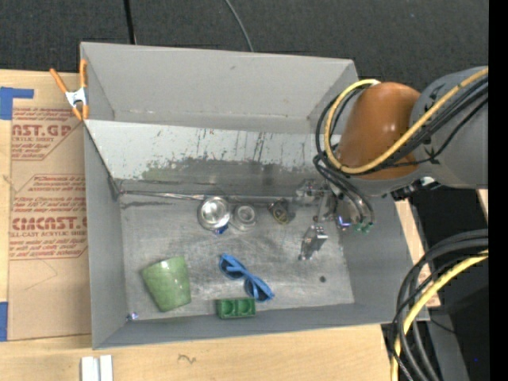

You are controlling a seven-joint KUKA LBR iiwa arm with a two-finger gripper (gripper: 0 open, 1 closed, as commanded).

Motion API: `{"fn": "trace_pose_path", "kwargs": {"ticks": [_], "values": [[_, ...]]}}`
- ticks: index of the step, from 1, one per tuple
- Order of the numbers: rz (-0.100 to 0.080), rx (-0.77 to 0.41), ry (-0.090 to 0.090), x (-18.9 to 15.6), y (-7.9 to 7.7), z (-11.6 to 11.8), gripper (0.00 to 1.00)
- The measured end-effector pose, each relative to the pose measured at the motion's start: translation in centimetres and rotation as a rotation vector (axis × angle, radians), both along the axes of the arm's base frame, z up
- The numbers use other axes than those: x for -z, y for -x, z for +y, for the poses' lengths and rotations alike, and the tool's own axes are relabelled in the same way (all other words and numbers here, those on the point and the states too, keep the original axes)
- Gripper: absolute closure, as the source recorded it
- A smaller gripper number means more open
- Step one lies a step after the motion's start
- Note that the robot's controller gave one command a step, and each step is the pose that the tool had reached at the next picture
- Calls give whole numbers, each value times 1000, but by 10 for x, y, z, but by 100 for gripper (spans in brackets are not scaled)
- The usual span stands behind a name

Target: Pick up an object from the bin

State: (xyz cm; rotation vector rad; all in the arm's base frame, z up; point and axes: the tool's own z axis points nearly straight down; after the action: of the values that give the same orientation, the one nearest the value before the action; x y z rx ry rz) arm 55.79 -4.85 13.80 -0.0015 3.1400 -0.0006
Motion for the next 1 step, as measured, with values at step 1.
{"fn": "trace_pose_path", "kwargs": {"ticks": [1], "values": [[-9, -251, 1, 65, 68, 84, 0]]}}
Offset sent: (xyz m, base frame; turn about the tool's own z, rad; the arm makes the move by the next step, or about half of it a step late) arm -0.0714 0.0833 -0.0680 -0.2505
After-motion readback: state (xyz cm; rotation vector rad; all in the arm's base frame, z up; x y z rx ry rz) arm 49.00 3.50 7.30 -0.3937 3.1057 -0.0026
